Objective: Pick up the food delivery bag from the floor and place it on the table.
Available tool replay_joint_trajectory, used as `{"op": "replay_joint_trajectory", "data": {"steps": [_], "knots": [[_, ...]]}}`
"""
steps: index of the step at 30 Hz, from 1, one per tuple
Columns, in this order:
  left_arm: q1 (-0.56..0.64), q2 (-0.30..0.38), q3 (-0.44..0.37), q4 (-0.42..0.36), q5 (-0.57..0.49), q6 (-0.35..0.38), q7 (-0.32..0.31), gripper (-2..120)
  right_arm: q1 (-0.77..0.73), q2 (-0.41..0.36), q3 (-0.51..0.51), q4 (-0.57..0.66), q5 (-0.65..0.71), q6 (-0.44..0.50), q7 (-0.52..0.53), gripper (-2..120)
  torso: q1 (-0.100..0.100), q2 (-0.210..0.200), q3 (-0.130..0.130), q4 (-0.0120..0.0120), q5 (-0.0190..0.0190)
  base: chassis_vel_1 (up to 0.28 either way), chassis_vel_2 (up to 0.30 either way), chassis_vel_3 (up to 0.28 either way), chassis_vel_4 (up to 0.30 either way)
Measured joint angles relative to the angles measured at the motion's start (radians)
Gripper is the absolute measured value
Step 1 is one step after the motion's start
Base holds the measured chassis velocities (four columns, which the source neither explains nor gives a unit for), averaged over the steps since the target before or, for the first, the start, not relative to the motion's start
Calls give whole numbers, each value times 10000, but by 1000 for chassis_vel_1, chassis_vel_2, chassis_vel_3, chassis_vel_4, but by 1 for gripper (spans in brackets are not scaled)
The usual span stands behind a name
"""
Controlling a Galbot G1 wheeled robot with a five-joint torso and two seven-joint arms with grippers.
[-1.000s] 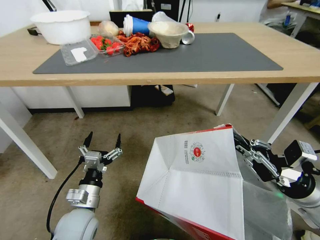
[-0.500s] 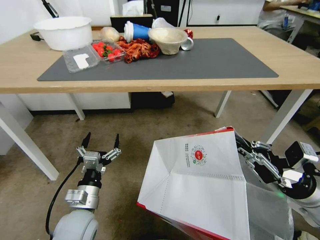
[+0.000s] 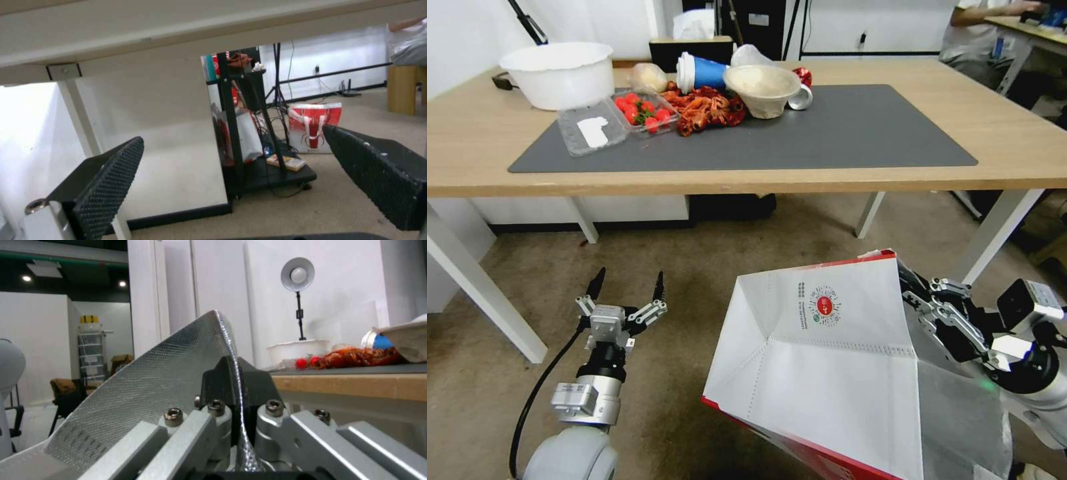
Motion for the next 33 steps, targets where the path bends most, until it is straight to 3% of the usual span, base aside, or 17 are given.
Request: {"op": "replay_joint_trajectory", "data": {"steps": [33], "knots": [[206, -14, -142, -234, 60, -129, -120, 100, 109, 86, -82, -99, -9, -43, -137, 0, 396, 1336, 943, -1, 0, 0, 0, 0, 0]]}}
